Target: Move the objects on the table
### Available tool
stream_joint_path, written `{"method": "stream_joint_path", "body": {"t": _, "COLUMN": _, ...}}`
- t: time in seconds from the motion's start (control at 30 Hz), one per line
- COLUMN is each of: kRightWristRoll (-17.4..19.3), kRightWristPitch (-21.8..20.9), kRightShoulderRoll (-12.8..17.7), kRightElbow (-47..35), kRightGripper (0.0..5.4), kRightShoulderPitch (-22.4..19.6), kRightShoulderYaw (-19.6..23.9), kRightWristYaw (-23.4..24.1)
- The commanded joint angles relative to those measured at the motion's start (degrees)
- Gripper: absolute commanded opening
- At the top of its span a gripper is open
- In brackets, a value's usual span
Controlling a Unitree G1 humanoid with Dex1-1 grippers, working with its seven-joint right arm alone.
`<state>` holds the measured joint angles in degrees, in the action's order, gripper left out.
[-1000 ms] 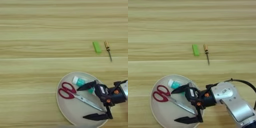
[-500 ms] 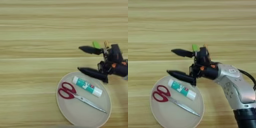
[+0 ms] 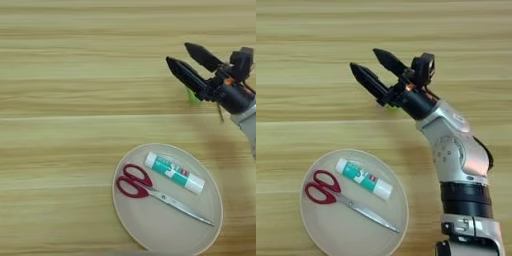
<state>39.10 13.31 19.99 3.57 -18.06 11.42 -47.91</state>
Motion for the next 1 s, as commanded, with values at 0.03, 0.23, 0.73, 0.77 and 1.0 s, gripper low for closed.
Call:
{"method": "stream_joint_path", "body": {"t": 0.03, "kRightWristRoll": -6.35, "kRightWristPitch": -5.62, "kRightShoulderRoll": 0.06, "kRightElbow": 2.40, "kRightGripper": 5.38, "kRightShoulderPitch": -6.35, "kRightShoulderYaw": 0.93, "kRightWristYaw": 5.89}}
{"method": "stream_joint_path", "body": {"t": 0.23, "kRightWristRoll": -17.80, "kRightWristPitch": -12.35, "kRightShoulderRoll": 0.04, "kRightElbow": 13.03, "kRightGripper": 5.38, "kRightShoulderPitch": -10.36, "kRightShoulderYaw": 0.25, "kRightWristYaw": 15.42}}
{"method": "stream_joint_path", "body": {"t": 0.73, "kRightWristRoll": -30.30, "kRightWristPitch": -17.92, "kRightShoulderRoll": 1.94, "kRightElbow": 35.16, "kRightGripper": 5.38, "kRightShoulderPitch": -18.47, "kRightShoulderYaw": 0.79, "kRightWristYaw": 28.38}}
{"method": "stream_joint_path", "body": {"t": 0.77, "kRightWristRoll": -30.28, "kRightWristPitch": -17.89, "kRightShoulderRoll": 1.99, "kRightElbow": 36.07, "kRightGripper": 5.38, "kRightShoulderPitch": -18.88, "kRightShoulderYaw": 0.97, "kRightWristYaw": 28.72}}
{"method": "stream_joint_path", "body": {"t": 1.0, "kRightWristRoll": -30.59, "kRightWristPitch": -18.37, "kRightShoulderRoll": 2.68, "kRightElbow": 41.89, "kRightGripper": 5.38, "kRightShoulderPitch": -21.34, "kRightShoulderYaw": 1.90, "kRightWristYaw": 31.18}}
